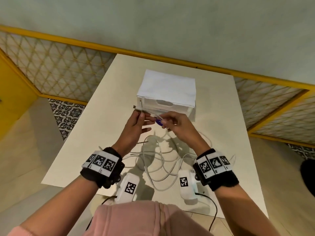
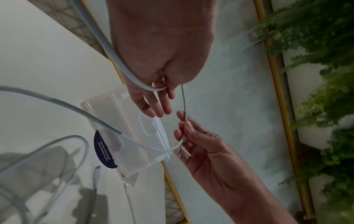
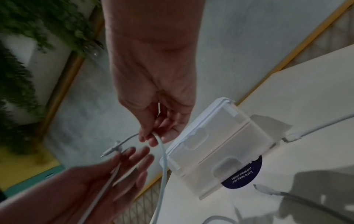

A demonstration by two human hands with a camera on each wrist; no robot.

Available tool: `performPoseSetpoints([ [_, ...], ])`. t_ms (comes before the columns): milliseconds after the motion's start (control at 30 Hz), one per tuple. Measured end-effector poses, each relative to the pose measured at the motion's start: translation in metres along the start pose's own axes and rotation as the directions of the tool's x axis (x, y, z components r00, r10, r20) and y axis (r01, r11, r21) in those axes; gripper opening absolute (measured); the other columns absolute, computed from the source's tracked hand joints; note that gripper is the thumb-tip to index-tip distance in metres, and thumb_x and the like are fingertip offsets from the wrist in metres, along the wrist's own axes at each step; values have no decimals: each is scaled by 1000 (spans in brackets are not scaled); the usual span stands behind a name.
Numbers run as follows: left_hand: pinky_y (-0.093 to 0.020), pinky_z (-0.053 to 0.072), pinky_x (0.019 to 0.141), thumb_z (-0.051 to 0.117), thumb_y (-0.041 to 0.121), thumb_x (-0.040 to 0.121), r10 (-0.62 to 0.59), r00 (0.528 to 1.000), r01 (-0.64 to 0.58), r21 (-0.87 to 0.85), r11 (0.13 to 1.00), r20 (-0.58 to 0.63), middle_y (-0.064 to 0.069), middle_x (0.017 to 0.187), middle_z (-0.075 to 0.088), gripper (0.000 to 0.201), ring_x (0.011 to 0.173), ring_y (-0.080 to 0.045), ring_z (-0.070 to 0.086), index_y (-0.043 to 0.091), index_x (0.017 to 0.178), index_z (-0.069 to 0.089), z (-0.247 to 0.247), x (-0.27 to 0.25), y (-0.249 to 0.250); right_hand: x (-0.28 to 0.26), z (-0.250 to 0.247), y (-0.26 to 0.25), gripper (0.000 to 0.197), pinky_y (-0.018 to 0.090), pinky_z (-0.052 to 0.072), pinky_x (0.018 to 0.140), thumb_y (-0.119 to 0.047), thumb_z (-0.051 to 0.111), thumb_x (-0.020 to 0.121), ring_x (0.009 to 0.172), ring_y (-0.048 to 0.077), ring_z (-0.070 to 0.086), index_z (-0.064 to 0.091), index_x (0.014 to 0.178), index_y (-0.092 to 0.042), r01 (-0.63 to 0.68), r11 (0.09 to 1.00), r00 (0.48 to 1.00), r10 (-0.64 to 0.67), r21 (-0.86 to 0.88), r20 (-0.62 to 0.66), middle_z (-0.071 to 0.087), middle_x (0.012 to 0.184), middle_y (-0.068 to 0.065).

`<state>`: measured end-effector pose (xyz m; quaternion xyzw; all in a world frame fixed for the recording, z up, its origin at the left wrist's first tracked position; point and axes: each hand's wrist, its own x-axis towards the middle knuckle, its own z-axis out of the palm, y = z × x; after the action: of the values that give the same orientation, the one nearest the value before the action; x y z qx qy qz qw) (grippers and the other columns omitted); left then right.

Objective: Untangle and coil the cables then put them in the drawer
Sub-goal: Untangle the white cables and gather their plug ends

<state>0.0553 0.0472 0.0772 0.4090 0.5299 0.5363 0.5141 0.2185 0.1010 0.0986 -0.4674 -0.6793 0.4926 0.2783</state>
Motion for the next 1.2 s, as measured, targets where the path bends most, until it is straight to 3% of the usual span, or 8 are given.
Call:
performPoseSetpoints([
  [200, -28, 54, 82, 25, 24, 104, 47, 999, -45, -166, 985, 12, -6, 94, 69, 29, 90, -17, 68, 13, 96, 51, 8, -3, 3, -14, 26, 0, 17, 32, 59, 70, -4, 60, 89, 71, 16, 66, 61, 106, -3, -43, 993, 997, 36, 108, 68, 62, 83, 1],
  [333, -23, 51, 76, 27, 24, 104, 69, 996, -72, -55, 996, -50, -1, 73, 55, 30, 72, -11, 62, 14, 84, 48, -2, -11, 1, -13, 31, 13, 13, 25, 57, 75, -10, 59, 91, 80, 13, 67, 62, 104, -10, -121, 982, 960, 79, 143, 270, 65, 88, -1],
  [500, -22, 40, 52, 28, 27, 104, 13, 997, -16, -31, 999, -82, 4, 64, 38, 29, 50, -8, 38, 17, 81, 42, -26, -23, 1, 11, 8, 91, 17, 22, 44, 73, -11, 58, 87, 94, 28, 62, 63, 100, -2, -314, 885, 948, 276, -344, -156, 65, 102, 14],
  [633, -17, 27, 45, 28, 28, 104, -10, 999, 8, -41, 999, -46, 4, 65, 36, 25, 48, -6, 25, 17, 84, 40, -38, -33, 2, 8, 8, 125, 42, 37, 41, 92, -9, 63, 84, 115, 39, 51, 46, 121, 3, -398, 701, 894, 440, -592, -80, 51, 123, 26],
  [833, -17, 25, 47, 28, 28, 103, -14, 1000, 14, 23, 1000, -14, 3, 67, 31, 22, 50, -6, 23, 16, 88, 39, -39, -33, 4, 16, 8, 94, 18, 31, 50, 87, -3, 52, 89, 105, 33, 61, 64, 100, 3, -314, 786, 934, 358, -532, -23, 65, 112, 24],
  [967, -15, 27, 46, 30, 27, 103, -9, 999, 11, 39, 999, -37, 3, 66, 29, 24, 48, -4, 24, 14, 89, 44, -31, -23, 2, 17, 5, 29, 9, 1, 42, 59, -6, 56, 90, 84, 15, 56, 62, 88, -1, -162, 957, 978, 188, -240, 90, 65, 80, 4],
  [1067, -17, 36, 52, 28, 23, 104, 25, 998, -21, 64, 998, -53, 2, 66, 35, 25, 49, -3, 35, 14, 86, 44, -19, -13, 3, 14, 3, -16, 10, 20, 46, 75, -10, 61, 88, 80, 12, 57, 64, 85, -19, -26, 995, 978, 46, -98, 204, 64, 81, -9],
  [1200, -22, 44, 67, 29, 23, 104, 37, 997, -37, 2, 999, -67, 0, 83, 58, 26, 72, -7, 56, 18, 86, 48, -2, -3, 9, 8, 5, -35, 4, 28, 46, 69, -11, 65, 85, 73, 14, 59, 66, 88, -14, 26, 993, 978, -2, -112, 210, 63, 75, -4],
])
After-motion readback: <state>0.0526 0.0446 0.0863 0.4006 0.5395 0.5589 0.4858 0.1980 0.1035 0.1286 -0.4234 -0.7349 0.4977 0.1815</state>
